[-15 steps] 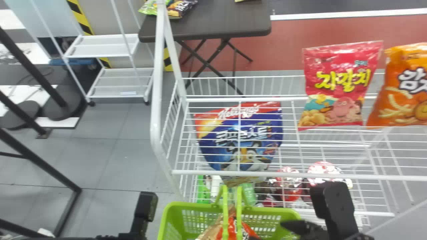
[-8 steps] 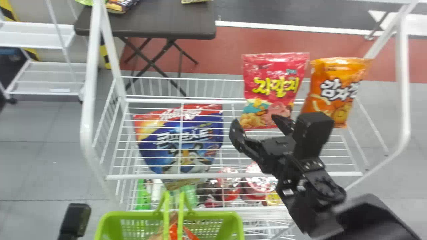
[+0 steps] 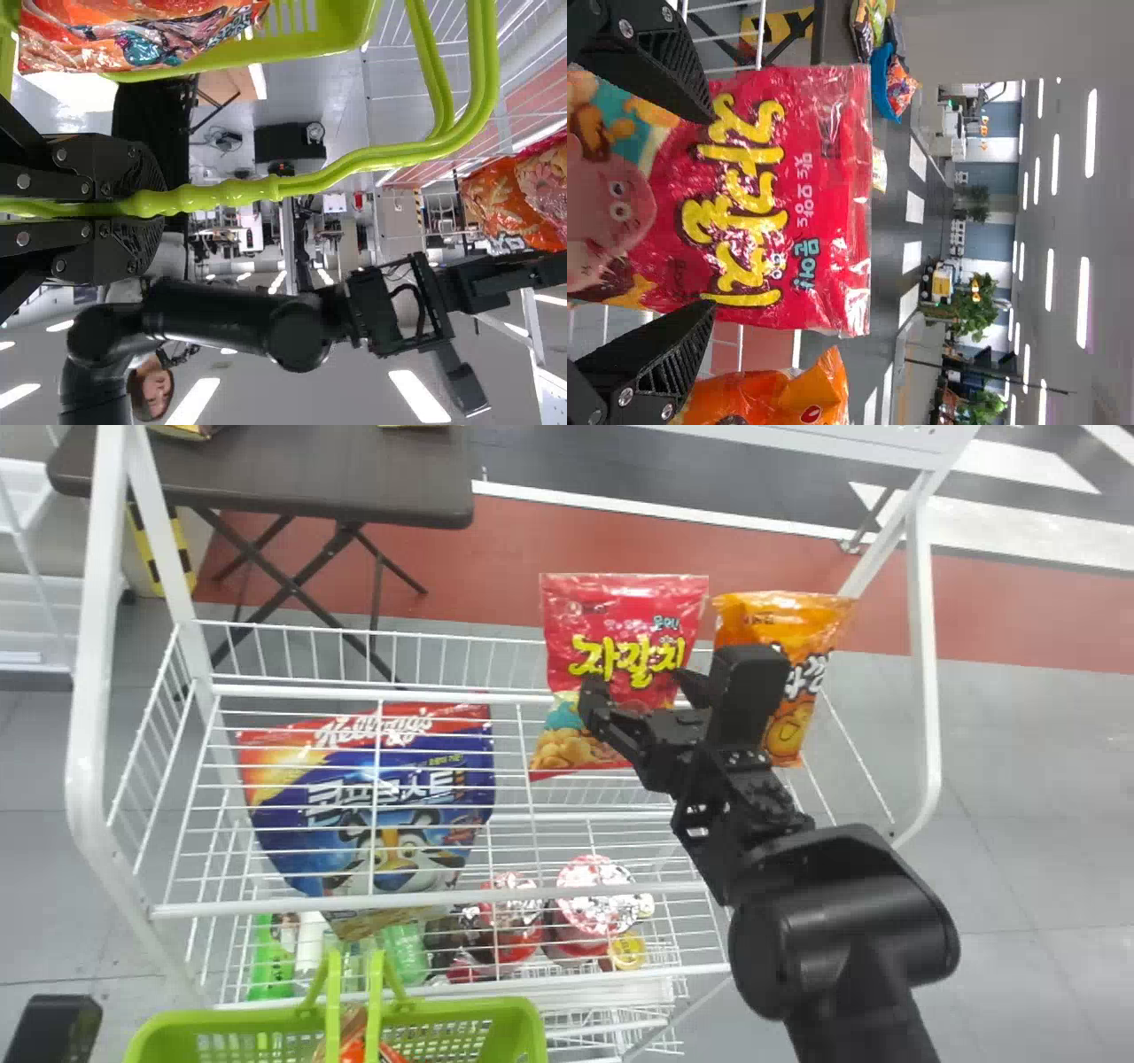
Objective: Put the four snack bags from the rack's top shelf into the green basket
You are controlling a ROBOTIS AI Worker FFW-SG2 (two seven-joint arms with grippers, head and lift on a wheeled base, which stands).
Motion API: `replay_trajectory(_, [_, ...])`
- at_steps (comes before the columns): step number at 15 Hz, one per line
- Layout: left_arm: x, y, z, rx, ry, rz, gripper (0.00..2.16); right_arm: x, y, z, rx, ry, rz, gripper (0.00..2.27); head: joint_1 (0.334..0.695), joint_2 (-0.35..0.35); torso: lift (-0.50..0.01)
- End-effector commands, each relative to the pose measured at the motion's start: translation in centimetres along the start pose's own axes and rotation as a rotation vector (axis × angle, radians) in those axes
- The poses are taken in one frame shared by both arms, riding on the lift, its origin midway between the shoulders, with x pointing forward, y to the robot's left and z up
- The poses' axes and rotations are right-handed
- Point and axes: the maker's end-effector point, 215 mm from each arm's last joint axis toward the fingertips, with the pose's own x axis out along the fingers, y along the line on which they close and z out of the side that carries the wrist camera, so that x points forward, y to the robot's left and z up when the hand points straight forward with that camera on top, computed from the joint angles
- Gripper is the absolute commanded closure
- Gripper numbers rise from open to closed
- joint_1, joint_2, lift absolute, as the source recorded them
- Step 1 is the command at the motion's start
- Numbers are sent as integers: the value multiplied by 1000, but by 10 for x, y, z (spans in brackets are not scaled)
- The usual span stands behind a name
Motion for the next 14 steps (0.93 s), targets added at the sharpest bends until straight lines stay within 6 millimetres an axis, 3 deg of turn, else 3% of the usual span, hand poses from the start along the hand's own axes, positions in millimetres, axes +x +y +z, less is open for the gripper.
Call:
replay_trajectory(1, [2, 0, -1, -1, 5, 3, 2138, 8, 2, -10, 16, 45, 54, 721, 695, -263, 0])
replay_trajectory(3, [3, 1, -1, -2, 4, 3, 2138, 9, 4, -28, 16, 111, 61, 1922, 695, -256, 0])
replay_trajectory(9, [3, 2, -2, -4, 3, 5, 2138, 0, -1, -33, 26, 105, 58, 2108, 695, -263, 0])
replay_trajectory(11, [3, 2, -2, -4, 3, 5, 2138, -18, 8, -14, 25, 56, 76, 2108, 695, -270, 0])
replay_trajectory(14, [3, 1, -2, -2, 3, 7, 2138, -61, 29, 22, 16, -9, 105, 2105, 695, -267, 0])
